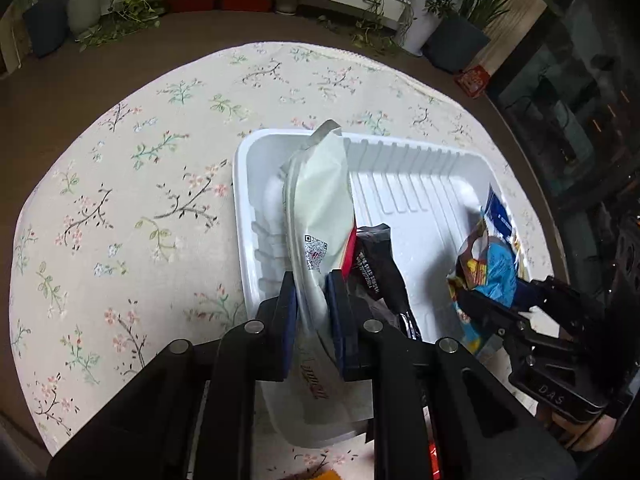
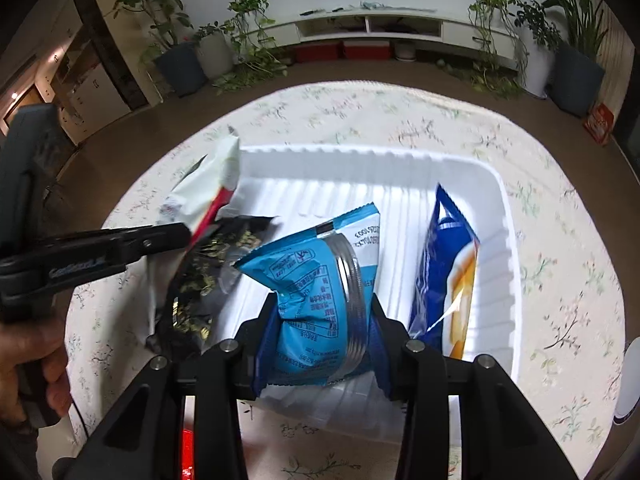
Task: Organize snacks
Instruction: 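Carry the white pouch and blue chip bag into the tray and release both, then move both tools back over the remaining snacks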
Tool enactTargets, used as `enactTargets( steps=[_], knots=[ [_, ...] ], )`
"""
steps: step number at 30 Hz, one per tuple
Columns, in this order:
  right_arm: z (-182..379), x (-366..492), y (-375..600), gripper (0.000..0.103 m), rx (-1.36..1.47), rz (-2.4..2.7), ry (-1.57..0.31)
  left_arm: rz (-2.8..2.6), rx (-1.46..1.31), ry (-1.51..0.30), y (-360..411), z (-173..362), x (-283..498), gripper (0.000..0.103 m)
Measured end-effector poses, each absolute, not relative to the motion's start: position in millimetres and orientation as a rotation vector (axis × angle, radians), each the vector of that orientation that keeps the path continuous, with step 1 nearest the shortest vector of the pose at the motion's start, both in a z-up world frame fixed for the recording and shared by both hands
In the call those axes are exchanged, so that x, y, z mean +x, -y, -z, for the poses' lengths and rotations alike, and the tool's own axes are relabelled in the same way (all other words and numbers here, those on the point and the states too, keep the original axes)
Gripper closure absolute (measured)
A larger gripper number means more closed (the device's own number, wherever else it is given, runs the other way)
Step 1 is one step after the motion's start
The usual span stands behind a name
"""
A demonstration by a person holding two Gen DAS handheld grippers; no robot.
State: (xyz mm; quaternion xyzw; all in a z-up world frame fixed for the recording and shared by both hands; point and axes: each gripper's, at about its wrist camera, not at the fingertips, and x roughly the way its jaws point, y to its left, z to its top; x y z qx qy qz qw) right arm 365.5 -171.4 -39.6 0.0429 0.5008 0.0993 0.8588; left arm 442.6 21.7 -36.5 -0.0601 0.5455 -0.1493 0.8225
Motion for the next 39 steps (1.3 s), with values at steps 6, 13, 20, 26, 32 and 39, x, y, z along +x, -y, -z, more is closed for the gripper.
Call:
enactTargets(
  steps=[6, 13, 20, 26, 32, 39],
  knots=[
    [39.3, 362.5, 167.0, 0.059, 0.043, -0.208, -1.050, 0.296, -0.127, -1.156, -24.7, 38.7, 434.7, 0.088],
    [43.4, 371.8, 158.7, 0.059, 0.017, -0.189, -1.056, 0.276, -0.095, -1.140, -20.1, 36.1, 435.5, 0.087],
    [49.5, 374.6, 156.0, 0.054, 0.015, -0.177, -1.068, 0.255, -0.052, -1.120, -14.0, 34.4, 435.2, 0.080],
    [50.1, 374.2, 155.7, 0.053, 0.026, -0.183, -1.072, 0.247, -0.038, -1.075, -7.8, 22.4, 431.6, 0.041],
    [35.4, 368.1, 164.7, 0.037, 0.056, -0.173, -1.033, 0.261, -0.079, -1.014, -17.9, -5.8, 418.1, 0.015],
    [-9.8, 336.2, 186.3, 0.021, 0.171, -0.226, -0.898, 0.259, -0.014, -0.812, -34.3, -44.6, 344.5, 0.001]
  ],
)
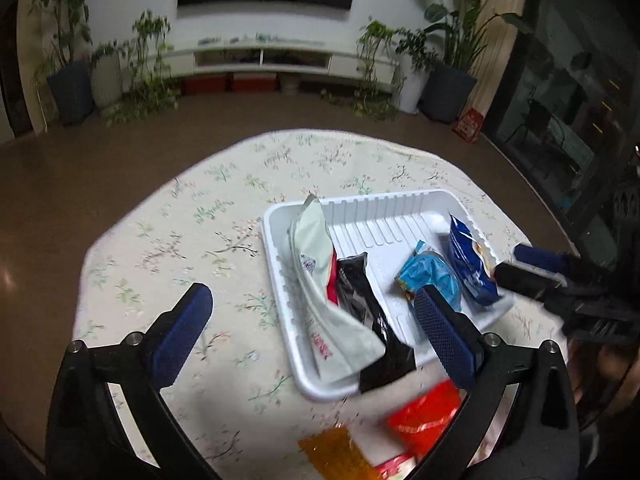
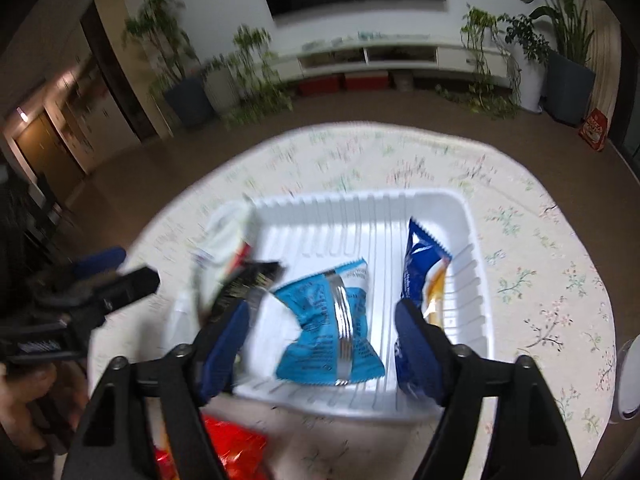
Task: Organize snacks
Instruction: 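Move both tools back over the remaining snacks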
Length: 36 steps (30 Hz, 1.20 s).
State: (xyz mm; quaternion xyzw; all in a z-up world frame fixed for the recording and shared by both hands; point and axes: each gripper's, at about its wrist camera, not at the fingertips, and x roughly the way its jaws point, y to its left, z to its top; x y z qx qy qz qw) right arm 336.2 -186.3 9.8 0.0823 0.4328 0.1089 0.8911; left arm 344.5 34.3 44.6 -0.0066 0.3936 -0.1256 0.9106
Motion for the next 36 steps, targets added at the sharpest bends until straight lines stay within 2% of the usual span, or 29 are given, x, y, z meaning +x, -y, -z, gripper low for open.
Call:
enactTargets(
  steps=[2, 4, 6, 11, 16, 21, 23, 36],
  knots=[
    [-22.5, 316.4, 195.3, 0.015, 0.204, -0.244, -0.847, 0.248, -0.004, -0.734, -41.2, -51.1, 313.1, 0.001],
    [-32.9, 290.0, 206.1, 0.012, 0.234, -0.264, -0.797, 0.236, -0.042, -0.752, -52.6, -51.1, 288.7, 0.001],
    [-40.0, 264.4, 215.0, 0.012, 0.244, -0.274, -0.765, 0.223, -0.076, -0.834, -61.5, -45.2, 271.0, 0.001],
    [-47.7, 197.5, 243.1, 0.012, 0.289, -0.241, -0.691, 0.225, -0.167, -0.838, -76.9, -25.6, 201.2, 0.001],
    [-21.3, 132.8, 253.8, 0.012, 0.345, -0.210, -0.725, 0.228, -0.022, -0.903, -48.8, 1.6, 162.1, 0.001],
    [3.3, 91.8, 248.3, 0.013, 0.362, -0.188, -0.749, 0.230, 0.122, -0.890, -22.7, 9.9, 149.8, 0.001],
    [9.1, 83.7, 242.7, 0.017, 0.336, -0.183, -0.761, 0.238, 0.127, -0.892, -16.7, 13.8, 155.6, 0.001],
    [14.0, 73.8, 224.7, 0.017, 0.239, -0.200, -0.767, 0.223, 0.068, -0.934, -28.2, 36.8, 183.3, 0.001]
  ],
)
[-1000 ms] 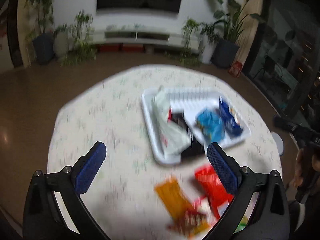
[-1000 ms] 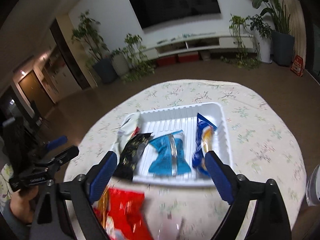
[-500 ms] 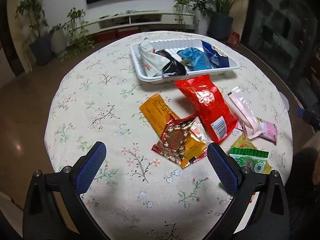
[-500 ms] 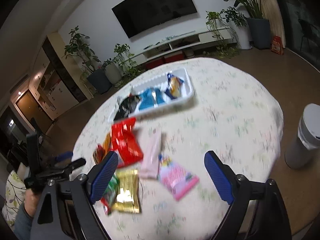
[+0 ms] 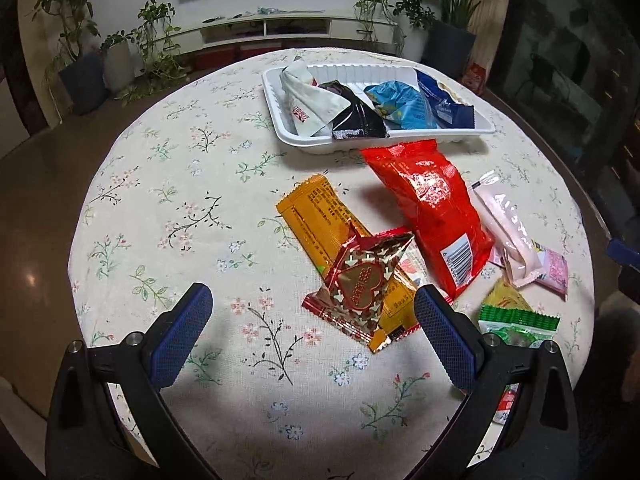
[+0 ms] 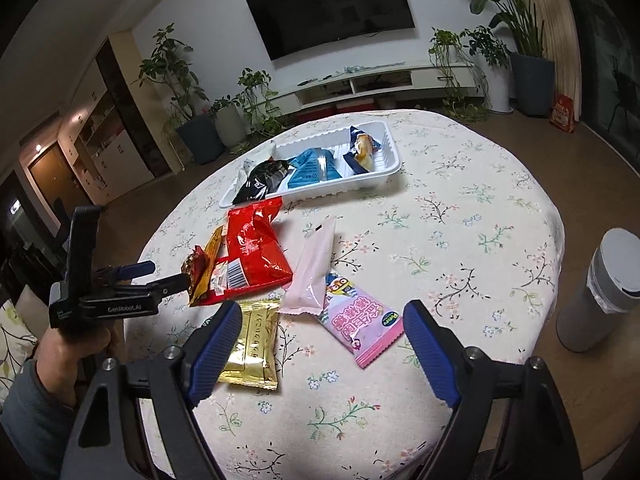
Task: Organize snacks
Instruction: 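Move both tools back over the remaining snacks, then grasp the red-gold heart packet with the left gripper while the right gripper lifts the red bag toward the tray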
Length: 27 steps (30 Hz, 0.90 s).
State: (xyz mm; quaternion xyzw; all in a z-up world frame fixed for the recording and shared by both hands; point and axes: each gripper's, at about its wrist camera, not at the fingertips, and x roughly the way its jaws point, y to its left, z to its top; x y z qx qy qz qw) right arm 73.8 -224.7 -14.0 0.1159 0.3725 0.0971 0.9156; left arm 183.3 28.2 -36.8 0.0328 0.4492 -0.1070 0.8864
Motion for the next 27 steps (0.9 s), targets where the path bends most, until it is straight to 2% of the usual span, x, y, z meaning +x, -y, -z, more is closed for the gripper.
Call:
enactTargets(
  steps=[5, 7, 9, 11, 15, 16, 18, 21, 27],
  knots=[
    [16.5, 77.0, 218.4, 0.017, 0.222, -0.205, -0.781, 0.249, 0.086, -0.920, -26.1, 39.0, 187.1, 0.002],
    [16.6, 79.0, 214.5, 0.018, 0.209, -0.206, -0.784, 0.273, 0.094, -0.918, -23.8, 41.1, 187.8, 0.011],
    [15.5, 80.0, 210.5, 0.018, 0.197, -0.210, -0.781, 0.294, 0.096, -0.934, -21.8, 44.9, 189.8, 0.034],
    [14.6, 83.2, 205.7, 0.018, 0.182, -0.215, -0.780, 0.310, 0.088, -0.943, -21.3, 47.9, 191.9, 0.039],
    [12.5, 89.1, 196.5, 0.020, 0.155, -0.229, -0.779, 0.309, 0.077, -0.939, -23.8, 50.6, 194.8, 0.041],
    [12.0, 91.1, 193.8, 0.020, 0.146, -0.234, -0.779, 0.312, 0.073, -0.939, -24.4, 51.6, 195.2, 0.045],
    [11.2, 96.2, 188.2, 0.021, 0.125, -0.238, -0.780, 0.322, 0.068, -0.942, -24.4, 53.6, 196.6, 0.065],
    [9.3, 107.6, 179.5, 0.025, 0.078, -0.243, -0.784, 0.322, 0.073, -0.939, -24.7, 54.4, 194.9, 0.065],
    [7.1, 135.9, 164.0, 0.026, 0.019, -0.265, -0.816, 0.338, 0.025, -0.924, -32.1, 52.3, 194.5, 0.068]
  ],
)
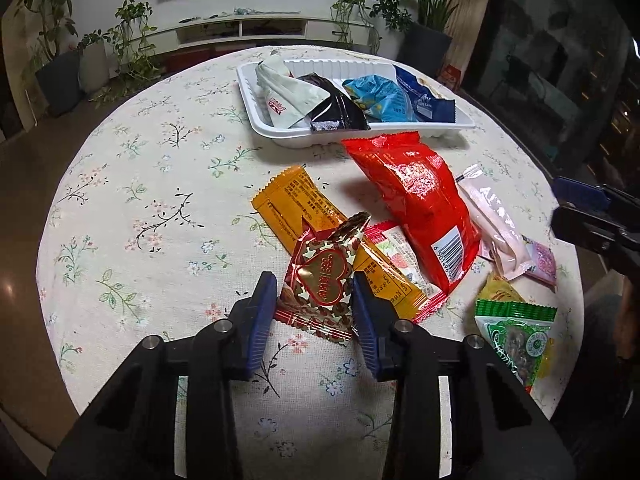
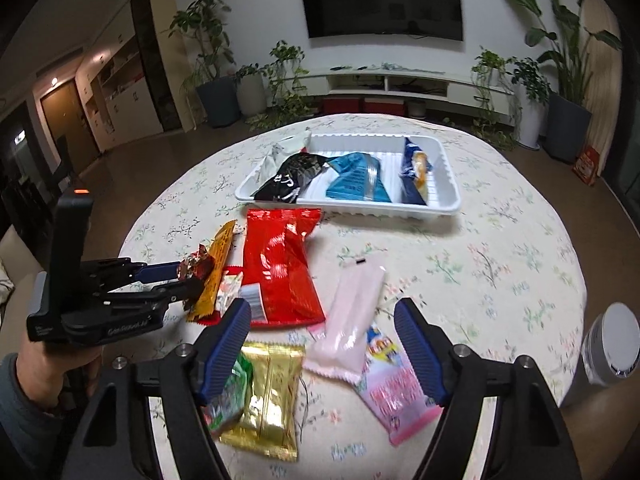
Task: Organize snacks
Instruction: 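Grasp the red-gold heart packet with the left gripper while the right gripper lifts the red bag toward the tray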
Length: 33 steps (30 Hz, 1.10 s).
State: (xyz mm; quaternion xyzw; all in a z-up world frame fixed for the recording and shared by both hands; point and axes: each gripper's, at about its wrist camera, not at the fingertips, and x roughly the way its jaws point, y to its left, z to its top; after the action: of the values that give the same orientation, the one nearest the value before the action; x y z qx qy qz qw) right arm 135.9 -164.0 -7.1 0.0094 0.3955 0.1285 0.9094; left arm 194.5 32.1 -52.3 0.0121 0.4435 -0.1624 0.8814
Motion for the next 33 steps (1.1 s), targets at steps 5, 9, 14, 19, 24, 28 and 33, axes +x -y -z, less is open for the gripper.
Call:
enactTargets(
  steps=[5, 9, 14, 19, 24, 28, 33],
  knots=[
    [10.7, 159.1, 149.0, 0.026, -0.013, -0.292, -0.841, 0.341, -0.060, -0.896, -46.7, 47.1, 192.7, 0.069],
    [15.7, 176.9, 132.5, 0.026, -0.037, -0.335, -0.867, 0.340, -0.132, -0.886, -60.2, 46.4, 192.6, 0.069],
    [28.5, 197.1, 115.6, 0.025, -0.034, -0.356, -0.921, 0.344, -0.144, -0.886, -59.7, 47.7, 192.5, 0.069],
    [45.1, 210.9, 107.1, 0.026, -0.028, -0.342, -0.985, 0.344, -0.158, -0.884, -61.9, 48.4, 192.3, 0.069],
    [60.2, 218.3, 106.3, 0.042, -0.022, -0.348, -1.039, 0.349, -0.160, -0.884, -61.2, 49.5, 191.6, 0.069],
    [58.8, 218.7, 115.6, 0.060, 0.021, -0.359, -1.032, 0.356, -0.162, -0.887, -59.8, 50.5, 191.2, 0.069],
    [54.7, 218.5, 123.5, 0.069, 0.066, -0.375, -1.022, 0.358, -0.162, -0.892, -57.2, 53.1, 193.2, 0.069]
  ],
)
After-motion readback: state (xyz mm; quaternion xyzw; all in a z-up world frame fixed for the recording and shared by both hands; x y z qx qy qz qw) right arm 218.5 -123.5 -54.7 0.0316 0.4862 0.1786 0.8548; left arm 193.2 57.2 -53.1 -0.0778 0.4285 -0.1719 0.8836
